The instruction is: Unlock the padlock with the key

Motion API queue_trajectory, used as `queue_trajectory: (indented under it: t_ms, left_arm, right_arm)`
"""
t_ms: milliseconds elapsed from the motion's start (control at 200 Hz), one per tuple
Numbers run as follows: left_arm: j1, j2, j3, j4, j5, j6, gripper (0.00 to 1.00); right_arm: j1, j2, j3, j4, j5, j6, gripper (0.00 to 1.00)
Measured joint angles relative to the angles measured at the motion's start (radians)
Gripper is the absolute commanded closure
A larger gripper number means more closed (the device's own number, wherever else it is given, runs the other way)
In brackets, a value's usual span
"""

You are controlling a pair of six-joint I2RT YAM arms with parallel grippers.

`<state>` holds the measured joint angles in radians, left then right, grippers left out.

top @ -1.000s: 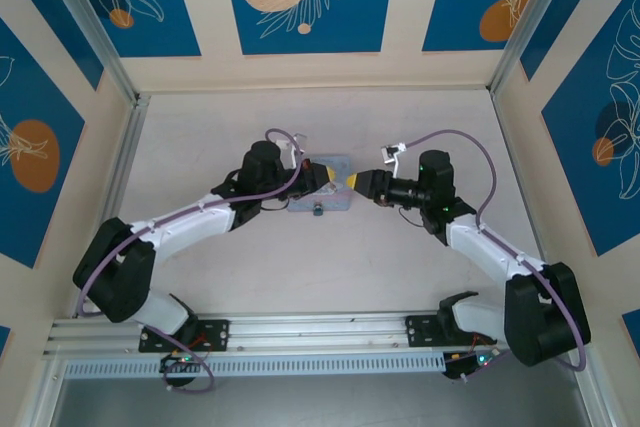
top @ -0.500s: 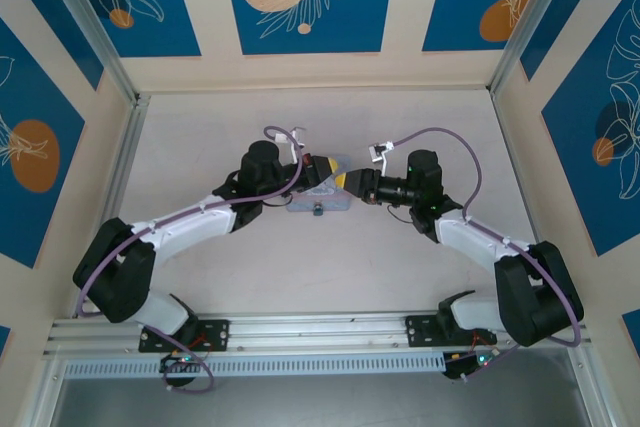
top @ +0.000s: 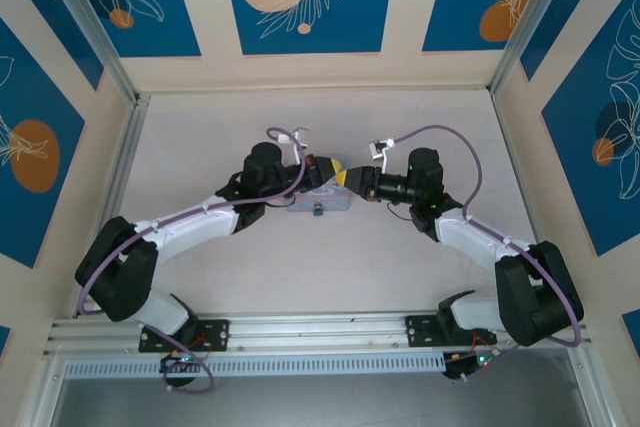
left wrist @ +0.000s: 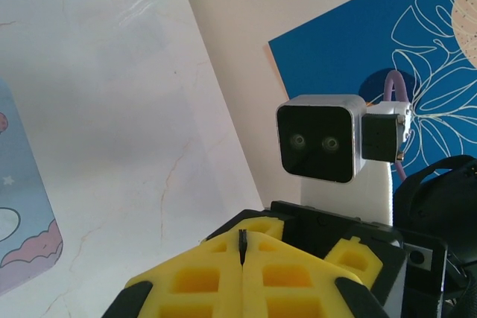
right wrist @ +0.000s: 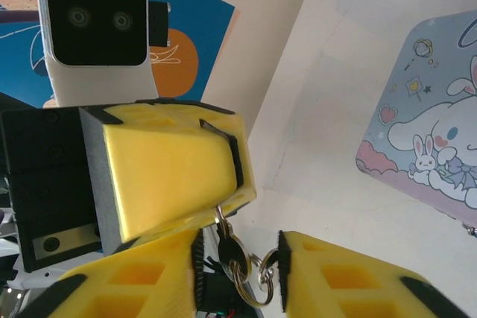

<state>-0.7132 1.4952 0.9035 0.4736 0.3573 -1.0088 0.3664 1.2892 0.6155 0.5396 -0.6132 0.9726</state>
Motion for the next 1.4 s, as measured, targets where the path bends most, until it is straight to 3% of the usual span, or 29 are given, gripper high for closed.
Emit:
queue_trajectory:
  t_ms: [195,270,385,540,625,945,1220,1400]
  left_arm:
    - [-0.003,0.0,-0.003,0.002,-0.011,-0.003,1.0]
    - [-0.003,0.0,-0.003,0.002,-0.019,-0.003,1.0]
    - [-0.003,0.0,-0.003,0.0,-0.026,-0.007,1.0]
    - [-0.005,-0.004,0.01,-0.092,-0.058,-0.011,0.52]
    - [-0.005,-0.023,0.039,-0.223,-0.1,-0.02,0.41]
    - [0.002,-0.099,0.238,-0.667,-0.149,-0.076,0.38]
    - [0.004,-0.096,0.243,-0.806,-0.142,-0.208,0.41]
    - [0.004,-0.065,0.243,-0.817,-0.133,-0.263,0.43]
  right_arm:
    - [0.0,0.004,0.002,0.003,-0.005,0.003,0.87]
    - [0.0,0.004,0.002,0.007,-0.006,0.002,1.0]
    - [0.0,0.004,0.002,0.003,-0.009,0.003,1.0]
    - [0.007,-0.002,0.006,-0.077,0.008,-0.049,1.0]
    - [0.028,-0.017,0.027,-0.189,0.057,-0.113,1.0]
    - [0.216,-0.069,0.157,-0.512,0.406,-0.407,1.0]
    - [0.38,-0.07,0.169,-0.608,0.767,-0.574,1.0]
    - [0.438,-0.07,0.169,-0.607,0.901,-0.635,1.0]
